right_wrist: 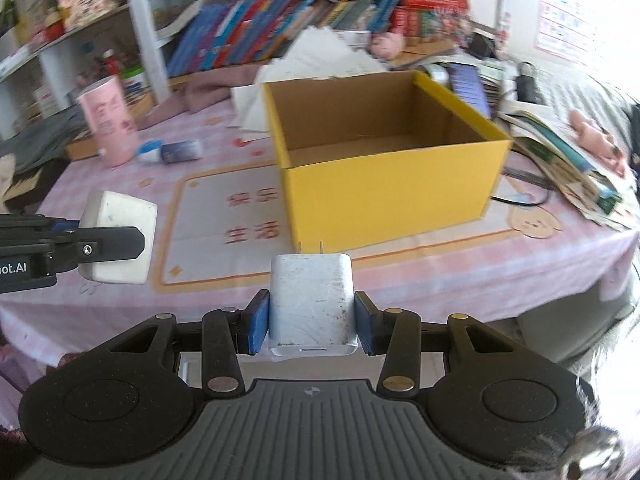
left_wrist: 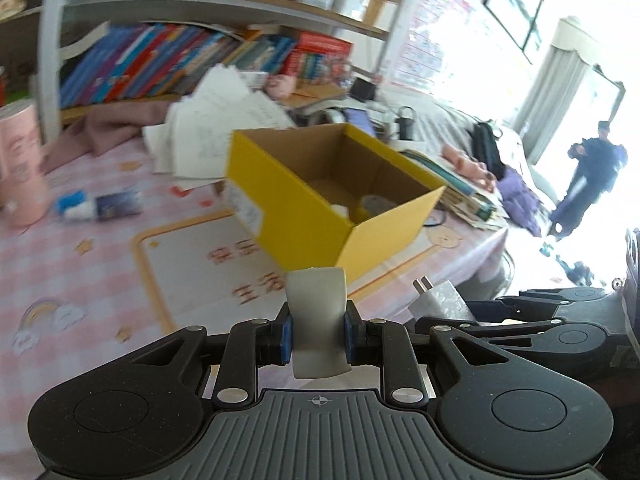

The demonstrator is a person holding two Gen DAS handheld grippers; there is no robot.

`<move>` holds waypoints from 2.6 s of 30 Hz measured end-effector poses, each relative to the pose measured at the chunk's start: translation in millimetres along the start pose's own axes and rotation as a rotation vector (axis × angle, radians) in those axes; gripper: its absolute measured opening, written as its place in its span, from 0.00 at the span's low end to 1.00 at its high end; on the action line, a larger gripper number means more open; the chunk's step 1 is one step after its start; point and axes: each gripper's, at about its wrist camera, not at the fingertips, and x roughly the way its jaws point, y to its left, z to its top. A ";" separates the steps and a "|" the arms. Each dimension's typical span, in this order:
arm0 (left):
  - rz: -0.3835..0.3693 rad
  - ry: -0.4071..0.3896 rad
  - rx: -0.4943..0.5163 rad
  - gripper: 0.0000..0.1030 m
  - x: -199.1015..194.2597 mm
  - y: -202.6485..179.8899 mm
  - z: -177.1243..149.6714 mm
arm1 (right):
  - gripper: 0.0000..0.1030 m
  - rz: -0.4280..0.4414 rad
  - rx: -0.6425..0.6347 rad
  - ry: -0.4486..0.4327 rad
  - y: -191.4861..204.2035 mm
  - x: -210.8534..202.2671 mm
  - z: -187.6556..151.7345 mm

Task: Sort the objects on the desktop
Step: 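Carry the power bank and eraser in both tools over the yellow box, then open the right tool to drop the power bank while the left tool releases the eraser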

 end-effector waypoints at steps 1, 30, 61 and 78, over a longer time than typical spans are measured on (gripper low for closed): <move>-0.009 -0.001 0.014 0.22 3.8 -3.1 3.6 | 0.40 -0.008 0.013 0.003 -5.3 1.1 0.9; -0.019 -0.031 0.174 0.21 128.5 -50.9 98.0 | 0.40 -0.012 -0.053 -0.170 -99.2 50.2 129.3; 0.214 0.218 0.153 0.28 218.6 -62.9 118.8 | 0.40 0.251 -0.202 0.120 -130.9 197.4 188.4; 0.295 0.015 0.160 0.78 186.0 -66.5 126.0 | 0.51 0.272 -0.175 0.003 -130.9 183.3 198.1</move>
